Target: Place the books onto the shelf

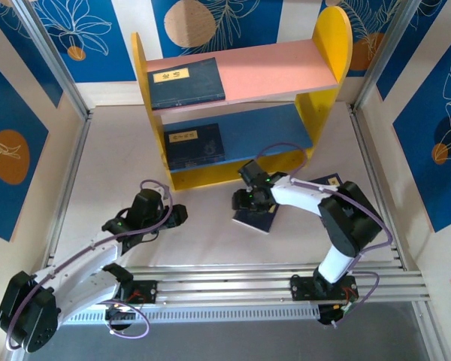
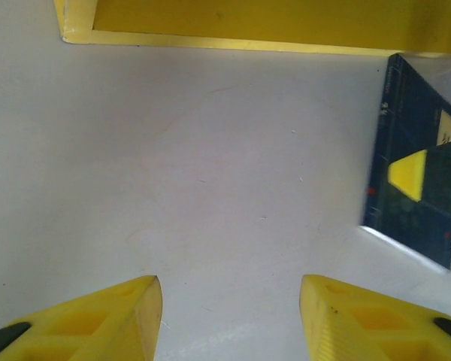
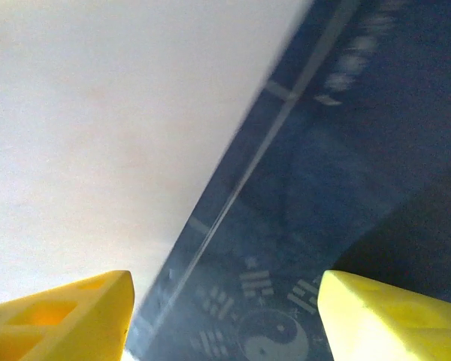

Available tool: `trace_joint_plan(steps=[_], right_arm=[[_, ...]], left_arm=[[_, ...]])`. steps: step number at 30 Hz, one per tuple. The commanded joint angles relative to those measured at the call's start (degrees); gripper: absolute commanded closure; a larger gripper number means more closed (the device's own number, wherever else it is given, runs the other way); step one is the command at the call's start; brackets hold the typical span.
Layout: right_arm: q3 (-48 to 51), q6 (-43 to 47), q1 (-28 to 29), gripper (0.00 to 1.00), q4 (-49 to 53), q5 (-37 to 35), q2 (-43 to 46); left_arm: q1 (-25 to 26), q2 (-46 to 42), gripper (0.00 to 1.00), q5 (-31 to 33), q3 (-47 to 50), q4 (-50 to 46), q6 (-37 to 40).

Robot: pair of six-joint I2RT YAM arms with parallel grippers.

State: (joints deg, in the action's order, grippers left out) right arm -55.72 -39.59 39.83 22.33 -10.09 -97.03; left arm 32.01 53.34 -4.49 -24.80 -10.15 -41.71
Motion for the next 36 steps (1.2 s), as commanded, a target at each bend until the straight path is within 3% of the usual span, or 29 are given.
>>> trace_joint_plan(steps=[1, 9, 24, 36], right_arm=[[-0.62, -3.49, 5.01, 0.33, -2.3, 9.29, -4.43], [-4.54, -2.53, 7.8, 0.33, -2.08, 11.13, -3.16], [10.35, -2.08, -3.67, 0.32, 1.37, 7.54, 12.31], [9.56, -0.89, -5.03, 0.32, -5.24, 10.15, 6.71]], left_arm=[[0.38, -0.04, 0.49, -1.22, -1.21, 0.95, -0.25], [0.59, 0.47, 0.49, -2.0, -1.21, 0.84, -0.16], [3.39, 10.79, 0.5, -4.56, -4.35, 6.16, 0.4], [7.48, 16.21, 0.51, -2.96, -6.58, 8.76, -1.24]])
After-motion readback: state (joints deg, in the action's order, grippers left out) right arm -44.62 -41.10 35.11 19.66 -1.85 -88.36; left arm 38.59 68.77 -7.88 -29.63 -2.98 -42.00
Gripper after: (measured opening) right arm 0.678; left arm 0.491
